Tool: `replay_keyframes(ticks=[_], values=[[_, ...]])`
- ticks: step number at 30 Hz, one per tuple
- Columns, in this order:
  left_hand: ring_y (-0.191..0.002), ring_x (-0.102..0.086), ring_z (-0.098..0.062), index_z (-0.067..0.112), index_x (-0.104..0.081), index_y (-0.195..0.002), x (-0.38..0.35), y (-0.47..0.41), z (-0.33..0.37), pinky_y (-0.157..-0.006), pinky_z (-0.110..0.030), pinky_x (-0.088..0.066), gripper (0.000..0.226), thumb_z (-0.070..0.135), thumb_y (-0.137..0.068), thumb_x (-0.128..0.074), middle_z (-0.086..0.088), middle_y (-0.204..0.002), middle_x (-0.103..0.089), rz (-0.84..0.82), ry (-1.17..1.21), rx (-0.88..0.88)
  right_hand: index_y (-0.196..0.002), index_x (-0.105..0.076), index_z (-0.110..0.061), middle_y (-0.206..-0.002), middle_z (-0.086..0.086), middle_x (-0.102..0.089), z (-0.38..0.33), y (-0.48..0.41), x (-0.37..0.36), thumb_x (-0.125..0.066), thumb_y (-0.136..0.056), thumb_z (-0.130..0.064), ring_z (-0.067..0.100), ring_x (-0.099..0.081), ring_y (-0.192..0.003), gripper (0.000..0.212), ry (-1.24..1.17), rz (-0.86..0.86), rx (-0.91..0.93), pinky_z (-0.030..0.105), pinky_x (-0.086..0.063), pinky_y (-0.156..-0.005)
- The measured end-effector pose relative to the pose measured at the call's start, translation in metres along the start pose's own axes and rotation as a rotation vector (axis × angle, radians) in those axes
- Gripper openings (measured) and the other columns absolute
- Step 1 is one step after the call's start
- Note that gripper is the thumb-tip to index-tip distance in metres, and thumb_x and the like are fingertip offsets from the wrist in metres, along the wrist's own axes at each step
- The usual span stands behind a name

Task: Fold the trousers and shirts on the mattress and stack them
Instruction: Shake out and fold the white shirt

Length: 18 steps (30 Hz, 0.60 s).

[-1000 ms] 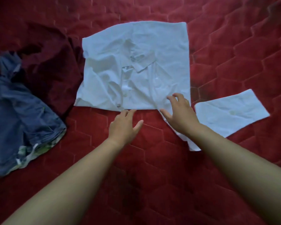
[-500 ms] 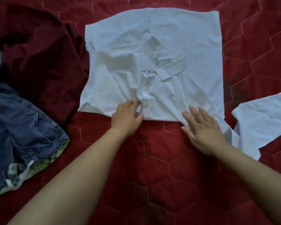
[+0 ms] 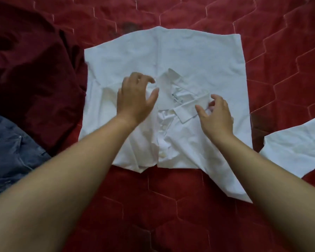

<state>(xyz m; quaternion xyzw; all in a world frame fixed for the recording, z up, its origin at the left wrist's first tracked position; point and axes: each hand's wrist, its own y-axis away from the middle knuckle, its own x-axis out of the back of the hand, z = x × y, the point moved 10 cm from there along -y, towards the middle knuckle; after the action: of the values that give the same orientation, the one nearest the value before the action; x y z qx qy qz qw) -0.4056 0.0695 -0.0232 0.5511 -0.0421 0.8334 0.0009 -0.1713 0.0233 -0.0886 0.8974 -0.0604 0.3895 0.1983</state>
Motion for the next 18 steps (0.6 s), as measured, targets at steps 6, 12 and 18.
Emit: replay_keyframes(ticks=[6,12,18], values=[[-0.119,-0.047,-0.033,0.015,-0.042,-0.133,-0.066,-0.035,-0.035,-0.097,-0.043,-0.033,0.054,0.051,-0.092,-0.044,-0.013,-0.128,-0.055,-0.413,-0.213,0.125,-0.130,-0.043,-0.023,-0.104,-0.006,-0.057,0.017,-0.006,-0.011,-0.056,-0.091,-0.033,0.013,-0.052,-0.093,0.042,-0.172,-0.127,0.033,0.023,-0.035,-0.077],[-0.062,-0.055,0.003,0.025,-0.050,-0.083,0.057,0.029,0.015,-0.055,-0.010,-0.036,0.020,0.041,-0.085,-0.063,0.014,-0.063,-0.053,0.025,0.295,0.022,-0.107,-0.055,-0.036,-0.067,-0.016,-0.054,-0.017,0.048,0.067,-0.061,-0.085,-0.041,-0.008,-0.054,-0.071,0.023,-0.220,0.061,0.179,0.014,-0.035,-0.057],[-0.056,-0.053,-0.019,0.014,-0.057,-0.078,0.238,0.085,0.082,-0.055,-0.026,-0.032,0.031,0.044,-0.078,-0.064,0.001,-0.061,-0.057,0.093,0.228,0.037,-0.104,-0.060,-0.036,-0.062,-0.015,-0.054,-0.132,0.135,0.214,-0.067,-0.083,-0.037,0.012,-0.055,-0.060,0.023,-0.233,0.092,0.437,0.037,-0.048,-0.060]])
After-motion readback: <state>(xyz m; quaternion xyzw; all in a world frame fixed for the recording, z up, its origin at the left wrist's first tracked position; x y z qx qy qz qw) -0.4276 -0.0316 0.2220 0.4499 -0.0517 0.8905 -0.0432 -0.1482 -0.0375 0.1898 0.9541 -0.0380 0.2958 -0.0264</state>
